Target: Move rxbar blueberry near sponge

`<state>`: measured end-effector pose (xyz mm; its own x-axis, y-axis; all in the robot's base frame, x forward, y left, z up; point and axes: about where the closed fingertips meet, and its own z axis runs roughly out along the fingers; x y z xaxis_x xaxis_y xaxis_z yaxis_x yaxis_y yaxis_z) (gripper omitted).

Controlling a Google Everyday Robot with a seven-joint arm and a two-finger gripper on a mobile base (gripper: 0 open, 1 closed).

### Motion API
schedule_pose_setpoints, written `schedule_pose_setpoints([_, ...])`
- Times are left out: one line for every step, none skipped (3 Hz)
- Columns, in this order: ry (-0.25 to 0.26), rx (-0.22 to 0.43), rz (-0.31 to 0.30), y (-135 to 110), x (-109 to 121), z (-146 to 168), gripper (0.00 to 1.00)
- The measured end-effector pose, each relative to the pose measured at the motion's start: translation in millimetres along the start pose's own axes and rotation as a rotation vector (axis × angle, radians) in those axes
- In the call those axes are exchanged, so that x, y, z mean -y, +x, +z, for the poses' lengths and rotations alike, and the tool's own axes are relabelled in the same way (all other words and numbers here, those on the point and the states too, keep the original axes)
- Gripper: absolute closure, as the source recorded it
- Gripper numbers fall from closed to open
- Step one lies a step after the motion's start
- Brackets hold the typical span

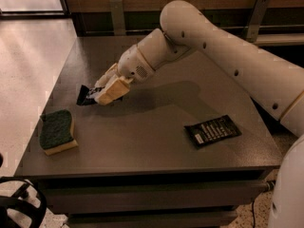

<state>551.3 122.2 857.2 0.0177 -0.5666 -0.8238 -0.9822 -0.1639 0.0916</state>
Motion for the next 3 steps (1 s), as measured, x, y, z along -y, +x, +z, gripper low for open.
schedule_pose_setpoints([-0.004,0.000,-0.001,-0.6,-0.6,2.2,0.12])
schedule_pose_setpoints([-0.008,-0.001,-0.002,-1.1,-1.1,4.2,0.00])
schedule_pose_setpoints([-0.008,-0.001,-0.002,-1.2,-1.1,4.3,0.00])
